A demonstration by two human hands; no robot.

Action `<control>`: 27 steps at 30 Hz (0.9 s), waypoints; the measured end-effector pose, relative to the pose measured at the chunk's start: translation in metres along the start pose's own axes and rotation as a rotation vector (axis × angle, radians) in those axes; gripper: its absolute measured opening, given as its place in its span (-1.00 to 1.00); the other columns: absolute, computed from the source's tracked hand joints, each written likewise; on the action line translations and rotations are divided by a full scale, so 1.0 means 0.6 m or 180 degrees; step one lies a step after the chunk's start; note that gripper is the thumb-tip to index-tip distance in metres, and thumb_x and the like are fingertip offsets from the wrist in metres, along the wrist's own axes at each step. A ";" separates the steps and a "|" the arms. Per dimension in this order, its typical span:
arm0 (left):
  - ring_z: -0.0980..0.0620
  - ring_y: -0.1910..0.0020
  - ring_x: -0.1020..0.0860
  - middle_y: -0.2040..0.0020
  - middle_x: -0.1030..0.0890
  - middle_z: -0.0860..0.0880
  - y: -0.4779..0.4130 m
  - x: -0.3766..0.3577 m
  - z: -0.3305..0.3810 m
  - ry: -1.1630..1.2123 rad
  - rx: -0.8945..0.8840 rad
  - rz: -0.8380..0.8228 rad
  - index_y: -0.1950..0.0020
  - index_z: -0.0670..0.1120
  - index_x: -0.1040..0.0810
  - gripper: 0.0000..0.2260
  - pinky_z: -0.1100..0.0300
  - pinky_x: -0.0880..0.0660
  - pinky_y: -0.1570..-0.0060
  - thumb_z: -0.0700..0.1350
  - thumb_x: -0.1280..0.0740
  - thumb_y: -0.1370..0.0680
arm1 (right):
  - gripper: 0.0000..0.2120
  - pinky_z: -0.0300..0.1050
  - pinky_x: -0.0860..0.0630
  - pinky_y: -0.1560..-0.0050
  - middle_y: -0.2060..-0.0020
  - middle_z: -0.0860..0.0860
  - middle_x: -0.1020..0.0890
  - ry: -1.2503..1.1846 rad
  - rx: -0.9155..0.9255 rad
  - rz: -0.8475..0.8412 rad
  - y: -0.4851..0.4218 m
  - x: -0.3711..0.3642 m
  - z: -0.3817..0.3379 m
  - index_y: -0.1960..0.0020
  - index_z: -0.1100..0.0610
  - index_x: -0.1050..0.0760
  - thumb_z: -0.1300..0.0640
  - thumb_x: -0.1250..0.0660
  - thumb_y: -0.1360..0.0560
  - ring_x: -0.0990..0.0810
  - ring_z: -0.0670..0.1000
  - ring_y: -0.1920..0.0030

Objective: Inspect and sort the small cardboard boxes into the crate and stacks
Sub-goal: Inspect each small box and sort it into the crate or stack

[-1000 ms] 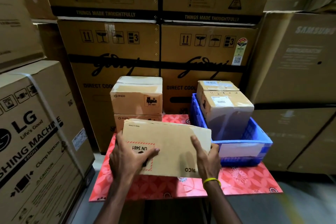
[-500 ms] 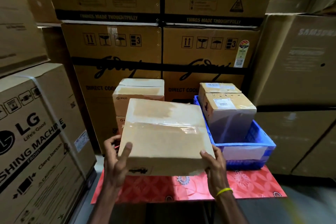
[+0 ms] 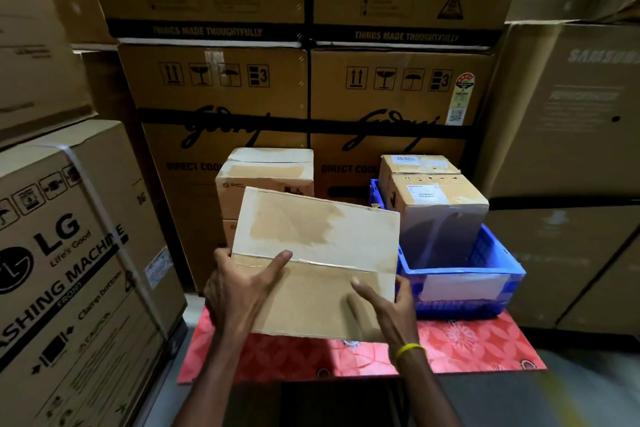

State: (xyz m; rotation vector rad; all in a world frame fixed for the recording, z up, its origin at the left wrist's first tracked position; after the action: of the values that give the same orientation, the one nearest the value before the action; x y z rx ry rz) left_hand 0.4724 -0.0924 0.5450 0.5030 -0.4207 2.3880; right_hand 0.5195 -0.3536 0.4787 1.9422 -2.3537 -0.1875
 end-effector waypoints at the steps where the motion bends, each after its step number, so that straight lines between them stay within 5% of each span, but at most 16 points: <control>1: -0.23 -0.08 -0.64 -0.03 -0.67 -0.13 0.006 -0.006 -0.001 -0.0029 -0.0024 0.0008 -0.13 -0.03 -0.39 -0.09 -0.07 -0.54 -0.04 0.58 -0.49 -0.07 | -0.05 0.08 -0.62 -0.14 -0.07 0.06 -0.71 0.0296 0.0047 0.0323 0.005 -0.008 -0.010 -0.19 0.06 -0.45 -0.36 -0.66 0.04 -0.70 0.13 -0.09; 5: -0.27 -0.09 -0.62 -0.05 -0.65 -0.22 0.016 -0.022 -0.008 -0.0145 0.0083 0.0114 -0.17 -0.11 -0.39 -0.07 -0.08 -0.53 0.01 0.52 -0.54 -0.12 | 0.00 0.12 -0.55 -0.08 -0.15 0.10 -0.66 0.0994 0.0154 0.1067 0.019 -0.023 -0.041 -0.17 -0.03 -0.36 -0.68 -0.45 0.01 -0.65 0.25 -0.14; 12: -0.31 -0.16 -0.61 -0.13 -0.67 -0.24 0.018 -0.027 -0.018 -0.0063 0.0219 0.0288 -0.27 -0.13 -0.44 0.09 -0.17 -0.56 -0.08 0.62 -0.43 -0.02 | -0.05 0.06 -0.42 0.04 -0.06 0.20 -0.71 0.1179 0.0344 0.1376 0.016 -0.020 -0.071 -0.23 0.06 -0.43 -0.53 -0.55 -0.10 -0.65 0.33 -0.10; 23: -0.28 -0.13 -0.61 -0.06 -0.65 -0.20 0.018 -0.033 -0.024 0.0102 0.0070 0.0366 -0.24 -0.11 -0.43 -0.04 -0.18 -0.54 -0.12 0.48 -0.56 -0.09 | -0.07 0.02 -0.49 0.03 0.01 0.10 -0.71 0.0911 0.0542 0.1395 0.018 -0.019 -0.067 -0.18 0.01 -0.44 -0.54 -0.55 -0.03 -0.67 0.25 -0.03; 27: -0.15 0.03 -0.66 0.08 -0.62 -0.01 -0.005 -0.024 -0.037 0.0553 -0.0293 0.0236 -0.05 -0.01 -0.39 -0.18 -0.10 -0.60 0.01 0.34 -0.70 -0.04 | -0.12 0.14 -0.59 -0.13 -0.01 0.04 -0.71 0.0024 0.0434 0.0972 0.000 -0.005 -0.057 -0.10 -0.01 -0.53 -0.66 -0.42 -0.08 -0.66 0.16 -0.05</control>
State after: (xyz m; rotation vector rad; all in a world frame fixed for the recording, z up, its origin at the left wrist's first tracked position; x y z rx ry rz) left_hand 0.4793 -0.0886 0.5192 0.2401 -0.4754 2.4462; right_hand 0.5247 -0.3522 0.5127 1.5976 -2.6802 0.0017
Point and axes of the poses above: each hand's wrist, its own y-axis away from the middle knuckle, its own x-axis out of the back of the hand, z = x × y, the point moved 3 cm from there along -y, towards the middle knuckle
